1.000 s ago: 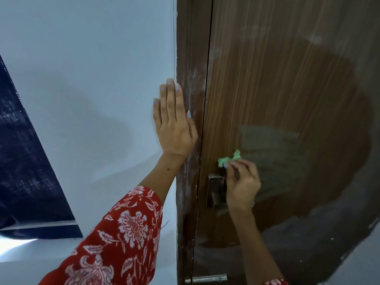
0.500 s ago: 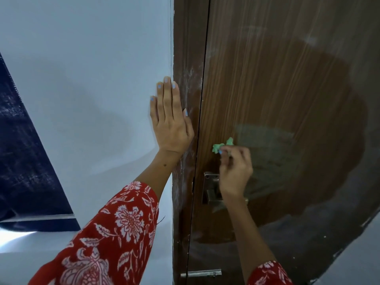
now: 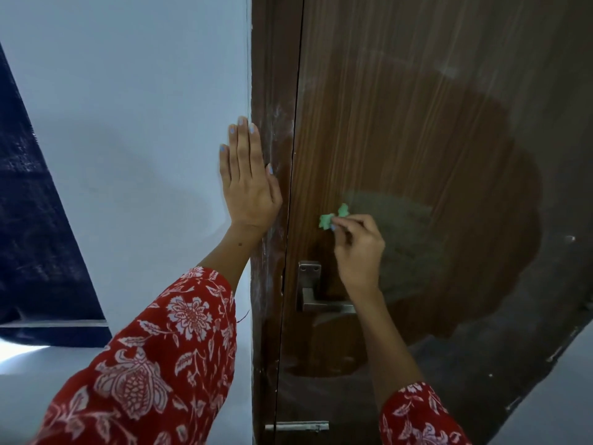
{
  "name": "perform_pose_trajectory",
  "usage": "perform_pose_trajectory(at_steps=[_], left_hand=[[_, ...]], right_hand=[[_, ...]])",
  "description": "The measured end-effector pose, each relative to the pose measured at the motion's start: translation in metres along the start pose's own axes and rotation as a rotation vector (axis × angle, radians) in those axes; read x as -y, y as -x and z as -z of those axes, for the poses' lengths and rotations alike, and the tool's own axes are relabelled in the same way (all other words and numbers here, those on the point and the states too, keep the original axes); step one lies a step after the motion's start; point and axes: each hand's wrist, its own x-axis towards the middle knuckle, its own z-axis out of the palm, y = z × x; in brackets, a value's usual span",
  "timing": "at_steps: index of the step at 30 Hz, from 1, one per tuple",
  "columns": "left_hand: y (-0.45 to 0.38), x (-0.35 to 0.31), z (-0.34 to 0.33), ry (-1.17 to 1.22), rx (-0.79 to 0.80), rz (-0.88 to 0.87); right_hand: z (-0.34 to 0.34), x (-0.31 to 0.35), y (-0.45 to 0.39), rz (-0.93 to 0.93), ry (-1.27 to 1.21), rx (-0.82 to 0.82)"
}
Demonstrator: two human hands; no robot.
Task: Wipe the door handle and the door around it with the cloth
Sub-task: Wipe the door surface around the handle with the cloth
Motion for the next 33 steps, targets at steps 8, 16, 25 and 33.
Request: perform_pose_trajectory(at_steps=[8,16,25,33], left_hand=[[0.001,-0.002,0.000,-0.023,0.013,0.015],[0.002,-0.006,-0.006,0.012,-0.029,0.056],[0.003,-0.006,-0.005,0.001,-0.027,0.047],[0.003,-0.007,-0.004,-0.007,-0.026,0.055]], right_hand=[[0.013,-0.013,0.001,0.183,0.014,0.177],[-0.002,-0.003,-0.007,0.128,0.006,-0.083],[-0.005,0.006,-0.018,0.103,0.010,-0.147],[0.009,-0.006,-0.025,-0.101,-0.045,-0.378]])
